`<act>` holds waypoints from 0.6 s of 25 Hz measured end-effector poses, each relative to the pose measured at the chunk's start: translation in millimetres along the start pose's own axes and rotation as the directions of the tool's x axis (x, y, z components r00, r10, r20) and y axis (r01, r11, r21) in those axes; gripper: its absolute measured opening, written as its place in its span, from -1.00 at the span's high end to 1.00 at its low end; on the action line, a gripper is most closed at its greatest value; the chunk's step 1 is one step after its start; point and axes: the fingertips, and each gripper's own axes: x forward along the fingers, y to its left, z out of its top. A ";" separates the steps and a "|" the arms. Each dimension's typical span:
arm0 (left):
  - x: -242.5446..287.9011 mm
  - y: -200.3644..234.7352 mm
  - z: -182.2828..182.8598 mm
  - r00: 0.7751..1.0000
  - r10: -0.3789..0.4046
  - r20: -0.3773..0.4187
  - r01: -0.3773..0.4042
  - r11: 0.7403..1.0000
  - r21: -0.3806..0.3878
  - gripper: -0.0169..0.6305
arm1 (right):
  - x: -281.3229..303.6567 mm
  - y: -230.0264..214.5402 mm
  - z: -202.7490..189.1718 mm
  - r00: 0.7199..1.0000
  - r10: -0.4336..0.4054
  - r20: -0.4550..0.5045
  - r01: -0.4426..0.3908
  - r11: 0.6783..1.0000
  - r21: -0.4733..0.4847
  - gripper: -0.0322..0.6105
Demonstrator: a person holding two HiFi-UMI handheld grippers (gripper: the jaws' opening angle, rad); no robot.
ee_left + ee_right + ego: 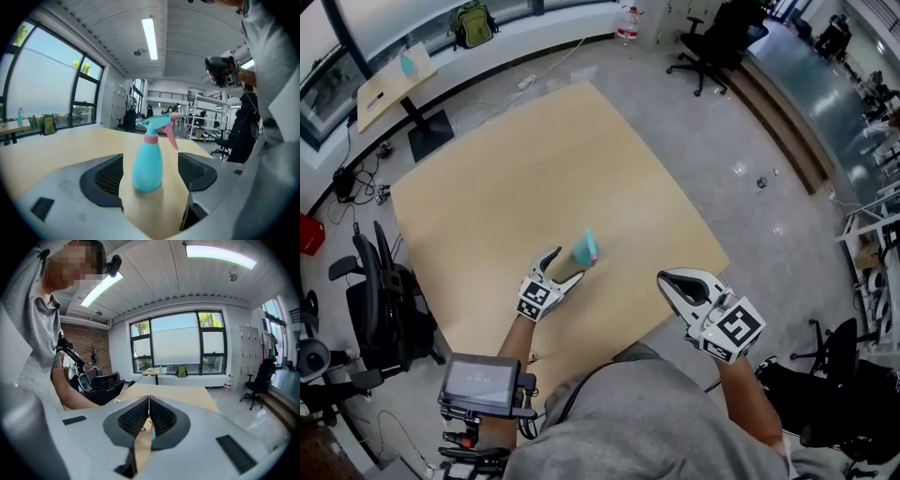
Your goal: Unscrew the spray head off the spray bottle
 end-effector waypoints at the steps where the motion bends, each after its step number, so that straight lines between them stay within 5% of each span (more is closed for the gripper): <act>1: 13.1 1.1 -10.1 0.999 -0.009 -0.034 0.010 1.000 0.021 -0.12 | 2.3 -5.7 -2.2 1.000 0.000 -0.007 0.000 1.000 0.010 0.88; 6: 66.5 4.7 -27.8 0.996 -0.017 -0.090 0.026 0.995 0.098 -0.22 | 15.5 -21.5 -19.9 0.998 0.017 -0.054 -0.015 0.999 0.037 0.88; 10: 97.8 12.4 -30.7 0.996 0.029 -0.085 -0.022 0.996 0.088 -0.32 | 17.7 -34.8 -29.3 0.997 0.022 -0.076 -0.018 0.998 0.055 0.88; 15: 124.9 7.6 -35.5 0.994 -0.010 -0.106 0.019 0.996 0.086 -0.31 | 23.0 -42.3 -38.5 0.993 0.052 -0.103 -0.045 0.996 0.073 0.88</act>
